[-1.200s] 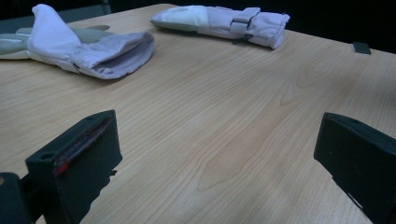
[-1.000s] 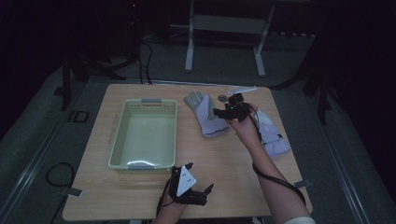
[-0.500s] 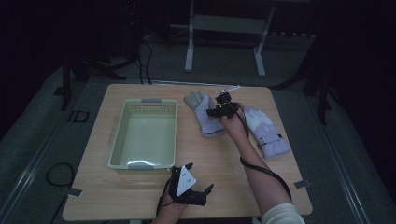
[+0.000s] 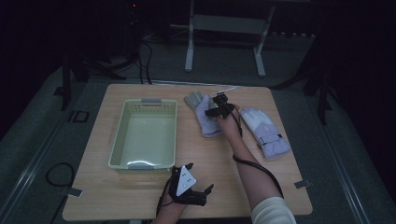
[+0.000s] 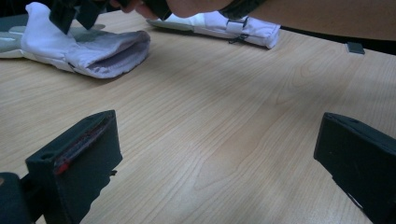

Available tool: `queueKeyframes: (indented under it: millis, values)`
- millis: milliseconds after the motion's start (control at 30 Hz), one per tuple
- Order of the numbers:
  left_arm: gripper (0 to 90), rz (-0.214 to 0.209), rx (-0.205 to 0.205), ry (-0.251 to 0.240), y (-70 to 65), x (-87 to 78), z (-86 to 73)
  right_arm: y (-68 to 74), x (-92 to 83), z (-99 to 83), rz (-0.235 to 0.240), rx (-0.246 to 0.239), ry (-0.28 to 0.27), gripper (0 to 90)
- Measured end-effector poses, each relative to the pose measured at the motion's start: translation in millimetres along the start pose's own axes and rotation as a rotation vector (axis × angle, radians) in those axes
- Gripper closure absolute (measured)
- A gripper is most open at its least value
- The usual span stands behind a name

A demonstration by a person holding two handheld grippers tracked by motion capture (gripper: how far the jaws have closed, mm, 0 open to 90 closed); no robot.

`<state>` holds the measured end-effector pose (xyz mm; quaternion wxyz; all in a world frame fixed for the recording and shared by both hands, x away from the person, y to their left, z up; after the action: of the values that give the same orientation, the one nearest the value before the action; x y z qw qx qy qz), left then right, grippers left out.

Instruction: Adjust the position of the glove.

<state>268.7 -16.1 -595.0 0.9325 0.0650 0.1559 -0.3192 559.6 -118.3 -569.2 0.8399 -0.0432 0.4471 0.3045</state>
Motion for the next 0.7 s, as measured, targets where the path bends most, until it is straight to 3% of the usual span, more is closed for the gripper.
queueKeyframes:
  millis: [133, 233, 300, 333, 367, 467, 567, 700]
  values:
    - [0.9, -0.003, -0.006, 0.002, 0.6, 0.2, 0.0, -3.5, 12.0, -7.1, -0.001, -0.017, 0.062, 53.8]
    - [0.9, -0.003, -0.009, 0.003, 0.8, 0.2, -0.1, -2.6, 14.1, -8.1, -0.021, -0.056, 0.083, 61.5]
    - [0.9, -0.003, -0.008, 0.003, 0.8, 0.2, -0.1, -2.5, 14.4, -7.5, -0.029, -0.038, 0.094, 68.9]
    - [0.9, -0.002, -0.008, 0.003, 0.8, 0.2, -0.1, -2.7, 14.5, -7.6, -0.036, -0.042, 0.101, 76.2]
    - [0.9, -0.003, -0.008, 0.003, 0.8, 0.2, -0.1, -2.8, 14.9, -8.4, -0.047, -0.058, 0.112, 77.7]
    - [0.9, -0.003, -0.009, 0.003, 0.8, 0.2, -0.1, -0.9, 13.7, -8.7, -0.056, -0.056, 0.099, 87.1]
    - [0.9, -0.005, -0.010, 0.003, 1.0, 0.2, -0.1, 1.7, 7.9, -6.8, -0.025, -0.020, 0.066, 88.2]
    - [0.9, -0.005, -0.011, 0.002, 1.1, 0.3, -0.1, 6.8, -2.2, -4.0, -0.015, -0.024, 0.034, 88.4]
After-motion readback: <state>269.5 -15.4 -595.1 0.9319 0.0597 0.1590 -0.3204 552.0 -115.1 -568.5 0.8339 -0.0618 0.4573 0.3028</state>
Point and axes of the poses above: each handheld gripper's, and its own axes: x roughly forward along the jaws, z roughly out of its top, y roughly to its left, the point moved 6 cm from there along x, roughly forward along the jaws, and after that the axes turned 8 degrees about z, right-handed, at the moved point
